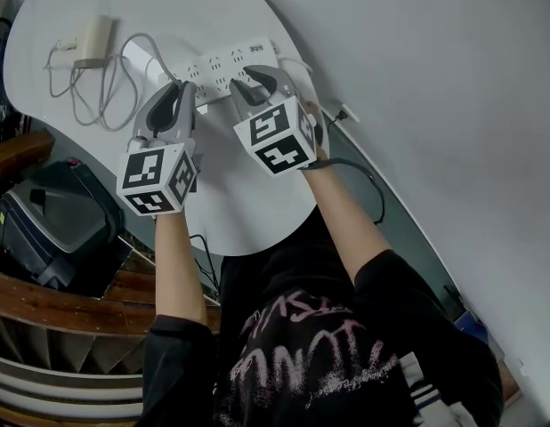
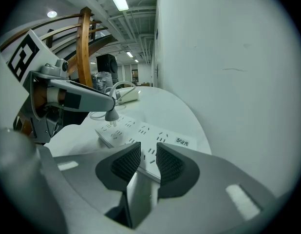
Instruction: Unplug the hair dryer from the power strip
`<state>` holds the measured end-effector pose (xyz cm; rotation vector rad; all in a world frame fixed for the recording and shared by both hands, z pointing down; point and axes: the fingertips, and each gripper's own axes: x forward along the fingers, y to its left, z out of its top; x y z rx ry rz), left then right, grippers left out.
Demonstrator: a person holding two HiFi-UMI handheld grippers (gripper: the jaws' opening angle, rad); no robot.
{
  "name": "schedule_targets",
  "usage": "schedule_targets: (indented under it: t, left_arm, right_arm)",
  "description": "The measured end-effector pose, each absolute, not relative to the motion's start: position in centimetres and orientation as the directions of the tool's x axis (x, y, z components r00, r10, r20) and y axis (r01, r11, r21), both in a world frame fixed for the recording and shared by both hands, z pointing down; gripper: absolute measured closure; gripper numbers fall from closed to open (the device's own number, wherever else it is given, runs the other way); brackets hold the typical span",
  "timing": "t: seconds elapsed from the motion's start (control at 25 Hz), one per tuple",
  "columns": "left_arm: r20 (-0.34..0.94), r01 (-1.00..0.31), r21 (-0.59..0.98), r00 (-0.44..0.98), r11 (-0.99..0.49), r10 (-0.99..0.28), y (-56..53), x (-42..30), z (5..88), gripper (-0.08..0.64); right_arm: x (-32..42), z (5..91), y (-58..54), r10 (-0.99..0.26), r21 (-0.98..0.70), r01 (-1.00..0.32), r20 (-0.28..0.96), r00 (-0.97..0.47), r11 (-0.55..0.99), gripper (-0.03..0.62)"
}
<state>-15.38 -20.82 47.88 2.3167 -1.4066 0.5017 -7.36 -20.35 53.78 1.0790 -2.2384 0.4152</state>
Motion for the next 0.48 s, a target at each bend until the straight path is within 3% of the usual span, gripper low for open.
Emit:
schedule_targets:
  t: [0.48]
  left_arm:
    - [0.504, -0.899, 0.14, 0.426, -0.416, -0.752, -20.95, -15.89, 48.47, 0.508]
  right_arm:
    - [-7.45, 53.12, -20.98, -0.618, -0.032, -0.801, 0.617, -0.487, 0.598, 0.493]
